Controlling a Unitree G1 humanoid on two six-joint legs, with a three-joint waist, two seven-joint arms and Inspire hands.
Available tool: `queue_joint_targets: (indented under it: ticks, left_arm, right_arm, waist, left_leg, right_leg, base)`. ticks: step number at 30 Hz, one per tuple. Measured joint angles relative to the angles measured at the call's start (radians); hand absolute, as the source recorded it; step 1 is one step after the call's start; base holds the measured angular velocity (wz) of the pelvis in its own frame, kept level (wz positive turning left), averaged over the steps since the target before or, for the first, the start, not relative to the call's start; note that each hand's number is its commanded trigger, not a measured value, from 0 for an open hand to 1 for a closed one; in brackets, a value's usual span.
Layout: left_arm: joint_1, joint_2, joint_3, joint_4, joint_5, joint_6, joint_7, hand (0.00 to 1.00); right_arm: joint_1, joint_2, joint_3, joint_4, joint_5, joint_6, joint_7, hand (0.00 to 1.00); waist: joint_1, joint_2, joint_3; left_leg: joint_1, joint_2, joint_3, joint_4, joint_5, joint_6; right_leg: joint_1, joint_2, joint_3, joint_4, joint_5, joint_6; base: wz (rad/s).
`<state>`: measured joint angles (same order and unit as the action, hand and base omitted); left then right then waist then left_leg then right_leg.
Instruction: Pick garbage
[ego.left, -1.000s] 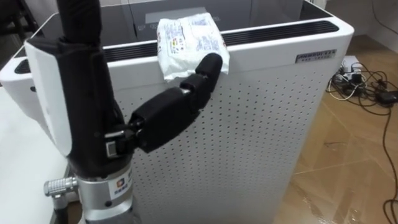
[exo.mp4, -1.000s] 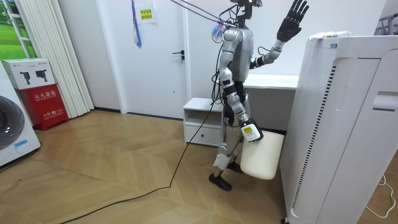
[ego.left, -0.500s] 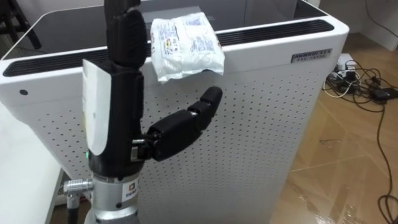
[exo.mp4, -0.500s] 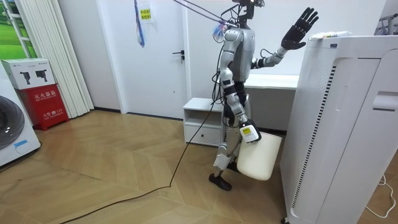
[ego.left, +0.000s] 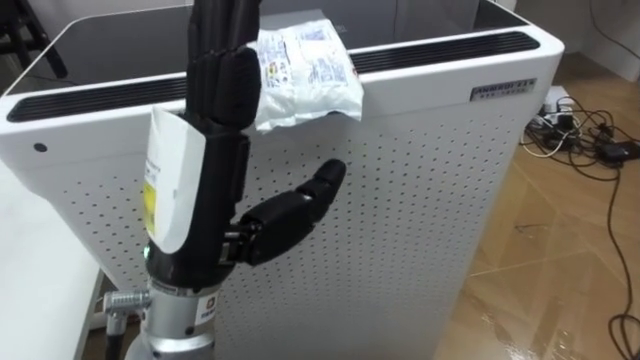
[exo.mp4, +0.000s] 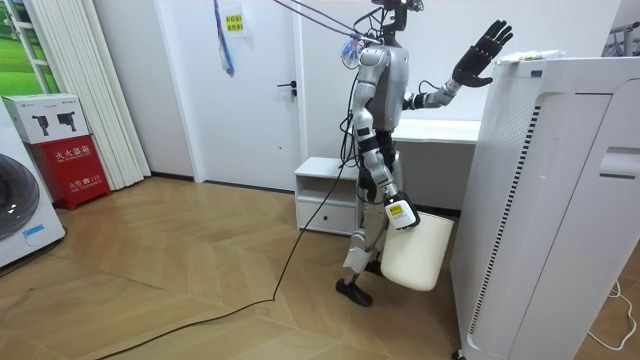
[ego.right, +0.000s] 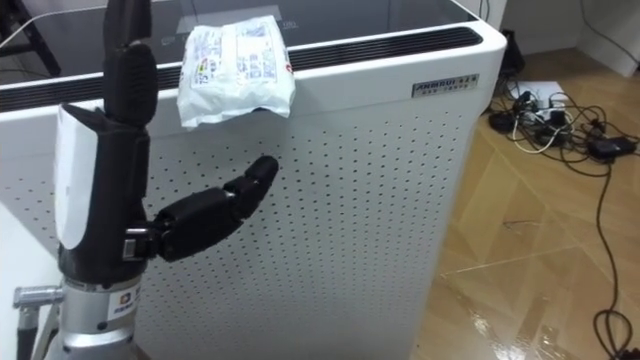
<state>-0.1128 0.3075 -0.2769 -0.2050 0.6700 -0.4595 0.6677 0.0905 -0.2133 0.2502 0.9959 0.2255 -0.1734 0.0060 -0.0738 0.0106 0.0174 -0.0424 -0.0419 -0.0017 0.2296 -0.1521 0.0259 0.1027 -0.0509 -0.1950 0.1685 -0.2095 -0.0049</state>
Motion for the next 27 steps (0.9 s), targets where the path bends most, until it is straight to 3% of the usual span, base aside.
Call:
queue_joint_targets:
  ticks: [8,27]
  left_arm:
    - [0.0,0.001,0.0,0.0,0.0,0.002,0.0,0.0]
    - [-0.003,0.001,0.045,0.005,-0.001,0.004,0.0,0.0]
  right_arm:
    - [0.0,0.0,0.0,0.0,0.0,0.0,-0.002,1.0]
    - [0.001,-0.001,0.0,-0.009,-0.004,0.0,0.008,1.0]
  waist:
    - [0.001,0.003,-0.0081]
    - [0.003,0.004,-0.0085]
  left_leg:
    - [0.002,-0.001,0.0,0.001,0.001,0.002]
    - [0.002,0.0,0.001,0.004,0.001,0.002]
  right_leg:
    - [0.003,-0.001,-0.001,0.001,0.0,0.0]
    - [0.004,-0.001,-0.002,0.003,0.0,0.0]
  base:
    - [0.0]
    - [0.0]
